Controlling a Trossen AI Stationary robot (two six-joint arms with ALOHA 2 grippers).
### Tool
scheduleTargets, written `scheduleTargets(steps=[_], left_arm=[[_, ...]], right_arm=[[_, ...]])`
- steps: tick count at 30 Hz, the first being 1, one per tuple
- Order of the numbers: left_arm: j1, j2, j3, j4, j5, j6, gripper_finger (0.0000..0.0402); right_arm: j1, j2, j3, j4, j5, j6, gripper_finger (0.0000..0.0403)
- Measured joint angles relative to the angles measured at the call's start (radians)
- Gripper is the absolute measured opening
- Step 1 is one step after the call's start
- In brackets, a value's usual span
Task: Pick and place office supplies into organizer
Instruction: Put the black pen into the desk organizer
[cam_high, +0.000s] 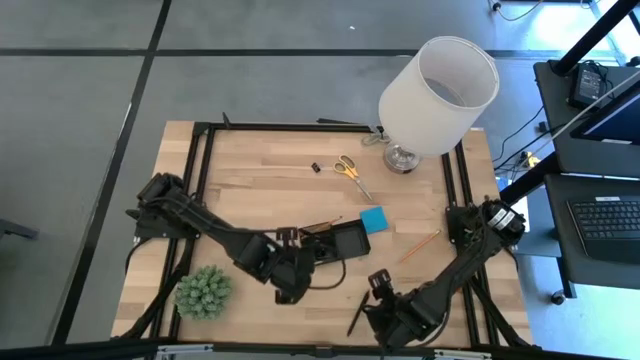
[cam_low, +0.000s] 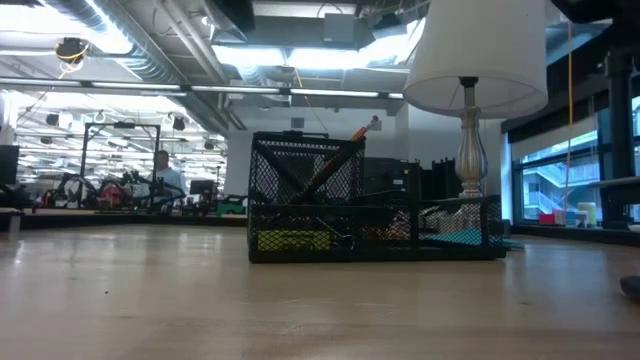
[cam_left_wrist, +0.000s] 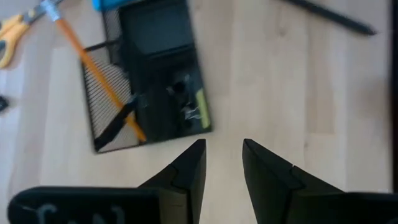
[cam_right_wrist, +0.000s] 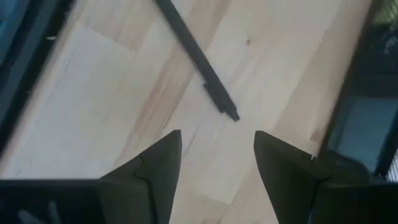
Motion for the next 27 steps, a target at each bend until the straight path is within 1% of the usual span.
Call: scheduleTargets(steps=[3,6,8,10,13,16,21,27], left_arm=[[-0.032,0.0,-0.021,0.056,-0.006,-0.01,0.0097],[-0.053,0.001,-0.025,0.055,-0.011,-0.056,0.0095],[-0.063,0.001,-0.024,0.056,-0.019,-0.082,0.0094],[-0.071,0.001,-0.024,0.055,-0.034,-0.089,0.0093],[-0.079,0.001,-0.024,0.056,-0.039,-0.092,0.0093],[-0.08,0.001,-0.024,0.056,-0.039,-0.116,0.0092],[-0.081,0.001,-0.024,0.053,-0.042,-0.119,0.0093],[-0.082,0.001,-0.024,0.053,-0.042,-0.115,0.0091]], right_arm=[[-0.012,-0.001,-0.051,0.057,-0.011,-0.073,0.0204],[-0.044,-0.001,-0.121,0.11,-0.1,-0.111,0.0204],[-0.063,-0.001,-0.149,0.117,-0.126,-0.121,0.0204],[-0.079,-0.001,-0.155,0.139,-0.126,-0.142,0.0204],[-0.104,-0.001,-0.156,0.194,-0.132,-0.215,0.0204],[-0.13,-0.001,-0.156,0.248,-0.168,-0.288,0.0204],[-0.161,-0.001,-0.156,0.244,-0.182,-0.325,0.0204],[-0.164,0.018,-0.159,0.249,-0.19,-0.363,0.0204]])
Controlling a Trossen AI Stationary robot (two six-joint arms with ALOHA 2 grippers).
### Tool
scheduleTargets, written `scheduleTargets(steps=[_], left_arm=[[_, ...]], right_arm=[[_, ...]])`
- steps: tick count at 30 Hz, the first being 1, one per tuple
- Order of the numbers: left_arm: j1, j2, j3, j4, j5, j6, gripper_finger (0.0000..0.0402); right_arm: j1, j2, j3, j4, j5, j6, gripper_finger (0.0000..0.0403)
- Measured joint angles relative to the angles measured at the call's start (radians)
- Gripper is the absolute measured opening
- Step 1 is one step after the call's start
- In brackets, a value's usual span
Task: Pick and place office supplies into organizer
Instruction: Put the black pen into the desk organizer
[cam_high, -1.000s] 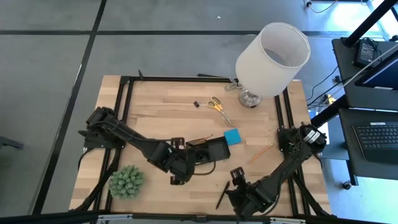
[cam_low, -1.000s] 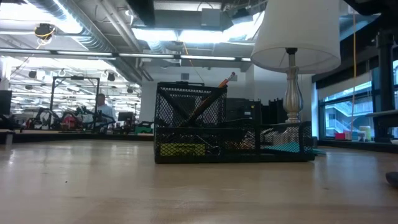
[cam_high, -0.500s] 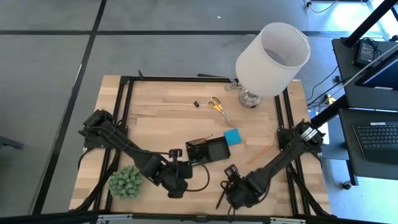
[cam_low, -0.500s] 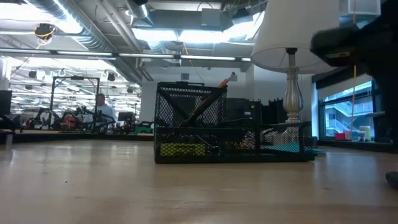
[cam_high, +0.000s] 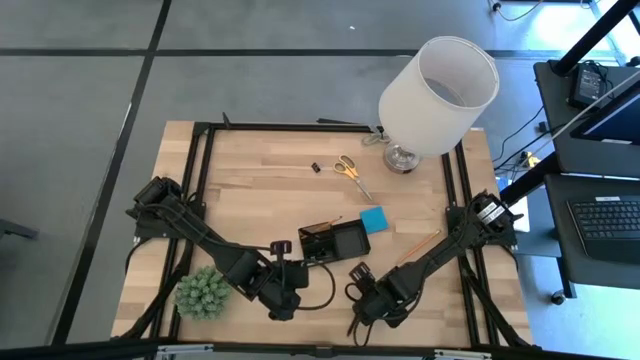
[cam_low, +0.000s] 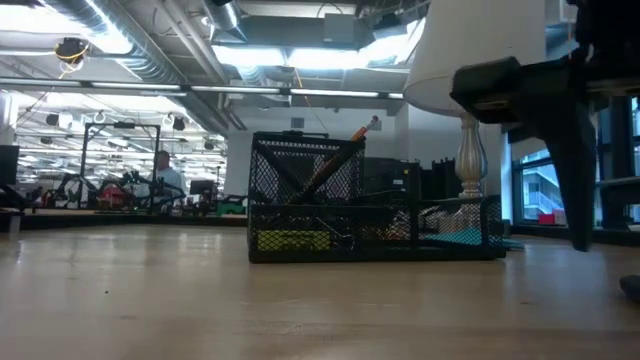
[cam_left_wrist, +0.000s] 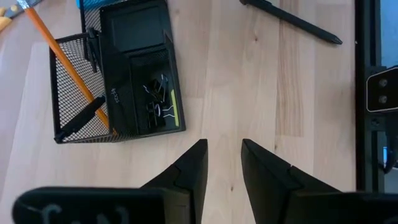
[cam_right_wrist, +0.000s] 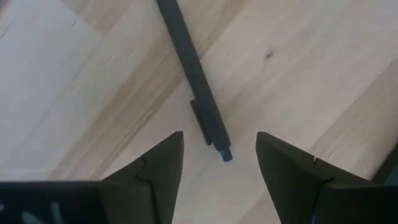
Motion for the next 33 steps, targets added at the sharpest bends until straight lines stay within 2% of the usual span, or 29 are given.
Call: scheduleTargets(steps=[8,16,24,33], left_arm=[[0.0,0.0,0.0,-0.001,-0.003,0.001,0.009],[0.002,0.0,0.0,-0.001,-0.003,0.002,0.0091],[0.002,0.0,0.0,-0.001,-0.014,0.002,0.0089],[0.002,0.0,0.0,-0.001,-0.014,0.002,0.0088]], right_arm=[[-0.001,-0.006,-0.092,0.088,-0.001,0.013,0.0204],[-0.001,-0.004,-0.086,0.08,-0.001,0.135,0.0204],[-0.003,-0.001,-0.077,0.091,0.0,0.056,0.0204],[-0.037,-0.001,-0.081,0.095,-0.041,0.057,0.0195]])
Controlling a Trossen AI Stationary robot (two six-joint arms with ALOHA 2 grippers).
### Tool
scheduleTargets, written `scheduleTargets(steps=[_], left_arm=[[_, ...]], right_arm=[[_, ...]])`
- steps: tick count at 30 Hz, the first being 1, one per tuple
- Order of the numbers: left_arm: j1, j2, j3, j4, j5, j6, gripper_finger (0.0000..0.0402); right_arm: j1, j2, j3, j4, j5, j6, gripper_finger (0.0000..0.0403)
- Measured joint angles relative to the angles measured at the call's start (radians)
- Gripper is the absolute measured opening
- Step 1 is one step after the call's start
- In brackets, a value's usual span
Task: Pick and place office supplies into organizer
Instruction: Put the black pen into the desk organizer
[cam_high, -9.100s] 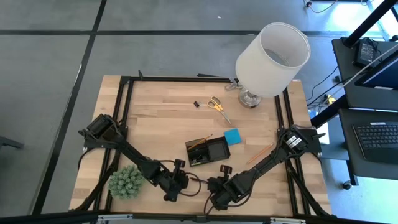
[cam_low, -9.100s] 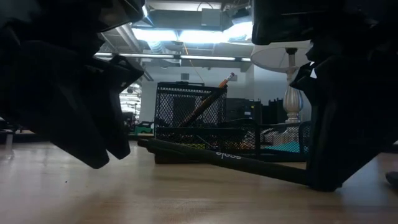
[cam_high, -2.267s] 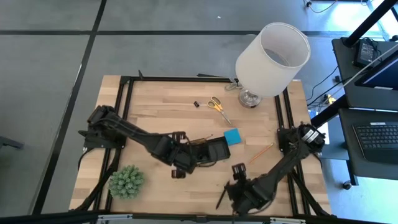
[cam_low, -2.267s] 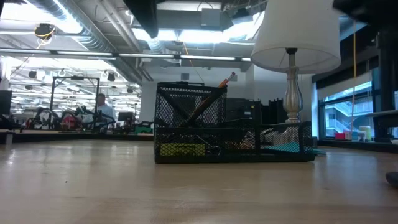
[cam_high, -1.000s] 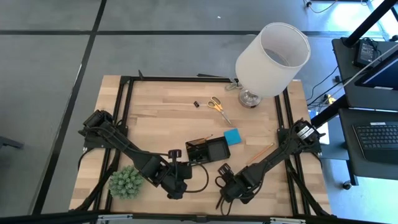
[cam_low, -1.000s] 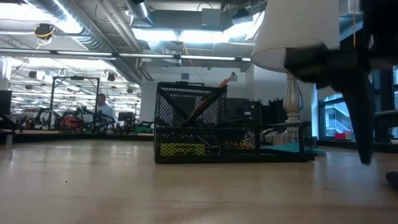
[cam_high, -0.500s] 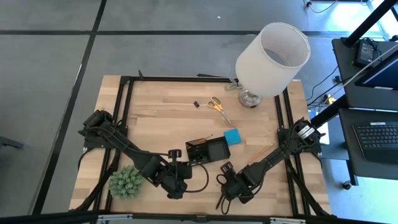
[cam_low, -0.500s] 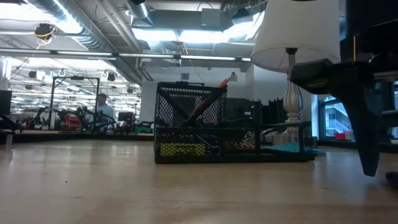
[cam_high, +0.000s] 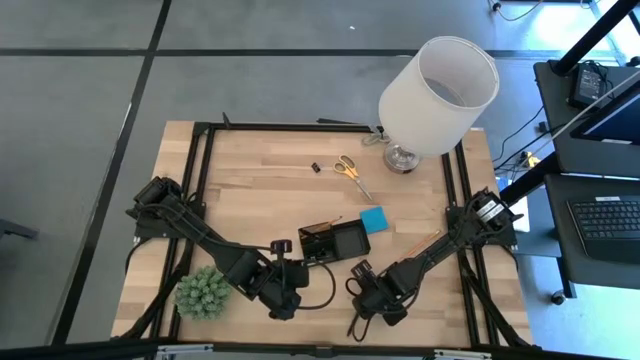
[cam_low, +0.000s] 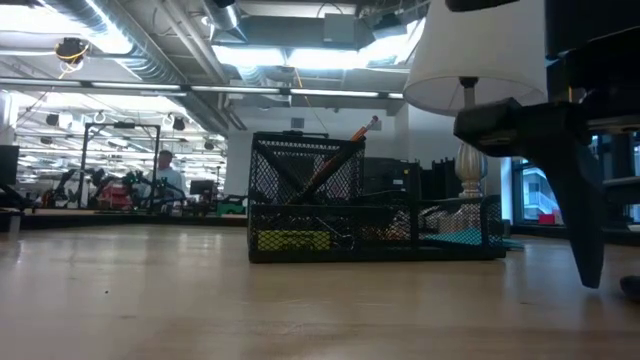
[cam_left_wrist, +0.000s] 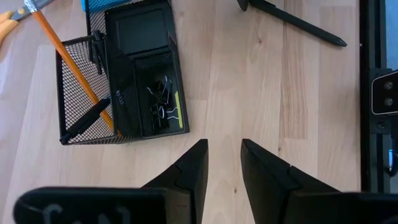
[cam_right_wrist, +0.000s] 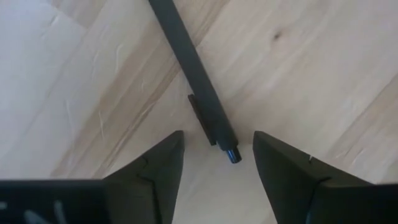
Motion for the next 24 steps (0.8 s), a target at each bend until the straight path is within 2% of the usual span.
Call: scheduleTargets(steps=[4,13,19,24], left_arm=[[0.0,0.0,0.0,0.0,0.0,0.0,0.0088],[0.0,0.0,0.0,0.001,-0.018,-0.001,0.0088],[0.0,0.0,0.0,0.001,-0.056,-0.051,0.0088],[0.0,0.036,0.002,0.003,-0.05,-0.068,0.0088]], right_arm=[[-0.016,0.0,-0.001,0.0,-0.03,0.005,0.0171],[-0.022,0.0,-0.001,0.01,-0.014,0.039,0.009],[-0.025,0.001,-0.001,0.018,0.004,0.177,0.0037],[-0.024,0.0,-0.001,0.018,0.003,0.279,0.0027]])
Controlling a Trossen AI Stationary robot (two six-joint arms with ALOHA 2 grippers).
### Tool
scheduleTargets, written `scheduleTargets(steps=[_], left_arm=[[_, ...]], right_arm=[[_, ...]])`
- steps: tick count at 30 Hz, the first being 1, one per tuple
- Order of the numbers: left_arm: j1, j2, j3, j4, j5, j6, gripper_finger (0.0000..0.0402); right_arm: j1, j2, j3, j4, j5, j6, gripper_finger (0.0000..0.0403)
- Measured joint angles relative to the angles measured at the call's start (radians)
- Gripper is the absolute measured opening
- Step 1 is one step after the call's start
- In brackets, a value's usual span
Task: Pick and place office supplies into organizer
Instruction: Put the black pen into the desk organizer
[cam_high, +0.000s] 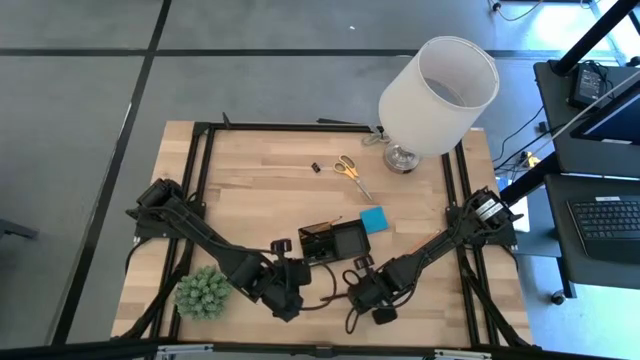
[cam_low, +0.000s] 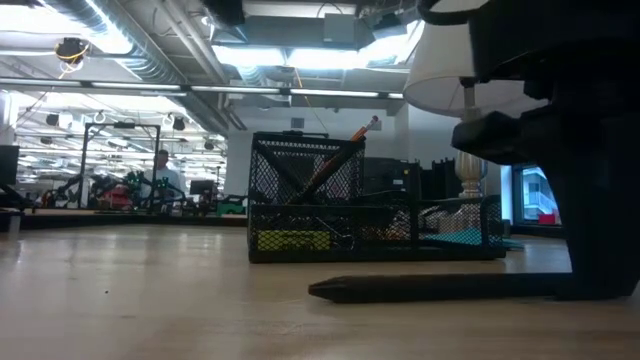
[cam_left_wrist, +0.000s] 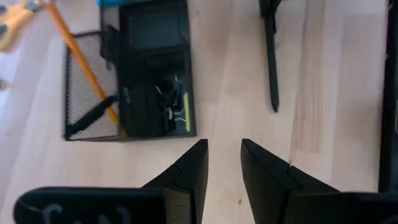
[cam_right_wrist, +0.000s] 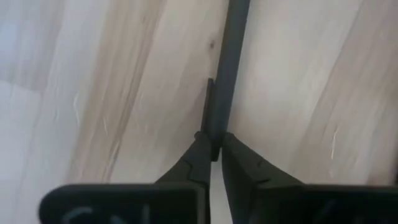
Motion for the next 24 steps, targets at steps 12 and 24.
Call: scheduleTargets(steps=[12,24], left_arm=[[0.025,0.26,0.0,0.278,0.094,0.138,0.0089],[0.032,0.307,0.0,0.385,0.169,0.084,0.0089]], right_arm=[[0.0,0.0,0.0,0.019,-0.01,0.018,0.0032],[0.001,0.0,-0.001,0.028,-0.012,0.066,0.0033]])
